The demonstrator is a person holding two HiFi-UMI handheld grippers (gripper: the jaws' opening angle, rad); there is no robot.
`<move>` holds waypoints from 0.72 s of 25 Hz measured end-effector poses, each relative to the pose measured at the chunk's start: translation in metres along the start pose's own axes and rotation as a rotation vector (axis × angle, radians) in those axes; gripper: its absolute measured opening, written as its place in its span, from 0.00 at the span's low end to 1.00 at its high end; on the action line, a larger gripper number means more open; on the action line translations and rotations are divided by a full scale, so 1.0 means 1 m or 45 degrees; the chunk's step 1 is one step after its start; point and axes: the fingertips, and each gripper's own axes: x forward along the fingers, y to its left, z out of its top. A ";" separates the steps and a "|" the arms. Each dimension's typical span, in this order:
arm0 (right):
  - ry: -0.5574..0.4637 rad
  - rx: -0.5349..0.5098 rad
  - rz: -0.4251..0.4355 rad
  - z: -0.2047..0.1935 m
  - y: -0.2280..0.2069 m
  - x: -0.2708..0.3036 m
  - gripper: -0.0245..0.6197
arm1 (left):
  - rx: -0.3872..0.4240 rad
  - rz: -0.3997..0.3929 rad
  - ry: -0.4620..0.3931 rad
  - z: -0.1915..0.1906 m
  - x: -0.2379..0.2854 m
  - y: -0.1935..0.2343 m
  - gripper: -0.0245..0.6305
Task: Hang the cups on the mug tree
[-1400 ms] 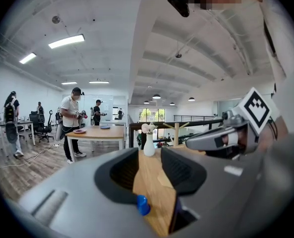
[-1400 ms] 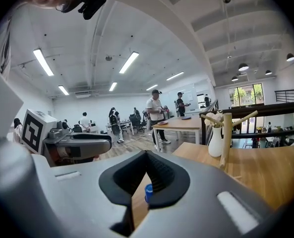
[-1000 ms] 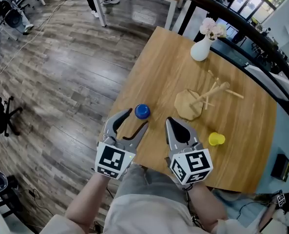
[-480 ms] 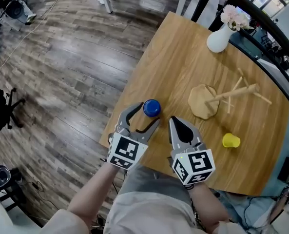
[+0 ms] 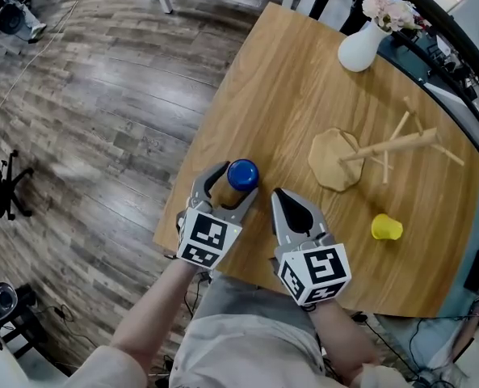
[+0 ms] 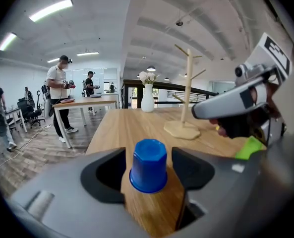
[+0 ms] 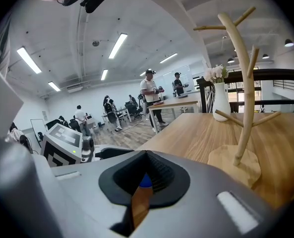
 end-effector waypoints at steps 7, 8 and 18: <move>0.002 0.004 -0.004 -0.009 -0.007 0.002 0.04 | -0.009 -0.016 0.032 -0.010 0.010 -0.004 0.36; 0.001 0.003 -0.004 -0.008 -0.007 0.001 0.04 | -0.011 -0.017 0.030 -0.008 0.009 -0.004 0.36; -0.066 0.005 0.014 0.038 -0.002 -0.028 0.04 | 0.029 -0.048 -0.057 0.051 -0.019 -0.016 0.37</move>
